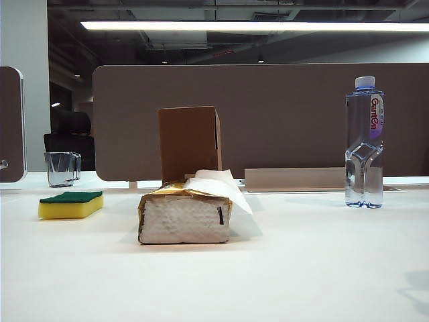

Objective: Move the sponge from left to right to wipe the table, avoiding obstacles on the table, and finally reaching the bottle of mineral water.

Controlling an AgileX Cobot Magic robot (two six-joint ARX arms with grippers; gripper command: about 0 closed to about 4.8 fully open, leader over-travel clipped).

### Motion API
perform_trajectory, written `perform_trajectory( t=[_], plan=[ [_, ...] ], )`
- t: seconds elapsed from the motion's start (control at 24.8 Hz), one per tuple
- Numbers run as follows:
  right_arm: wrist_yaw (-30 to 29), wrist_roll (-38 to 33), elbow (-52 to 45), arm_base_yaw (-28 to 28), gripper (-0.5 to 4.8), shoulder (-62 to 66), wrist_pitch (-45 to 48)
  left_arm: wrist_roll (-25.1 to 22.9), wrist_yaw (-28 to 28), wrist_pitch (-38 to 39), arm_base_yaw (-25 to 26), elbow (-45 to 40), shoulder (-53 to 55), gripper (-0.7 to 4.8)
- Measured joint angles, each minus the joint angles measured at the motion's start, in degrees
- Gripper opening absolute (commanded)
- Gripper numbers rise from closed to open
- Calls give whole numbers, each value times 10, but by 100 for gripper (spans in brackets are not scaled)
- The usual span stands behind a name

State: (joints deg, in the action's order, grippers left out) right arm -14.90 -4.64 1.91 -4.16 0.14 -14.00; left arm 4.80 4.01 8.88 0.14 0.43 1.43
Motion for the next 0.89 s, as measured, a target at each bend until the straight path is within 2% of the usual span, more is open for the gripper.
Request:
perform_trajectory(
  t=[0.04, 0.2, 0.44, 0.48, 0.65, 0.77, 0.85, 0.89],
  plan=[
    [-1, 0, 0, 0, -9, 0, 0, 0, 6, 0, 0, 0, 0, 8],
    [-3, -1, 0, 0, -9, 0, 0, 0, 30, -4, 0, 1, 0, 117],
    [-22, -14, 0, 0, -3, 0, 0, 13, 49, -8, 0, 17, 0, 126],
    [-25, -15, 0, 0, 17, 0, 1, 19, 50, -8, 0, 19, 0, 126],
    [-39, -28, -1, 0, 175, 0, 7, 42, 72, -9, 0, 32, 0, 139],
    [-45, -54, -1, 1, 191, 0, 19, 52, 88, -9, 0, 45, 0, 200],
    [-48, -89, -1, 10, 195, 0, 58, 52, 89, -10, 0, 59, 0, 272],
    [-48, -100, -1, 15, 219, 0, 72, 52, 89, -10, 0, 64, 0, 289]
  ],
)
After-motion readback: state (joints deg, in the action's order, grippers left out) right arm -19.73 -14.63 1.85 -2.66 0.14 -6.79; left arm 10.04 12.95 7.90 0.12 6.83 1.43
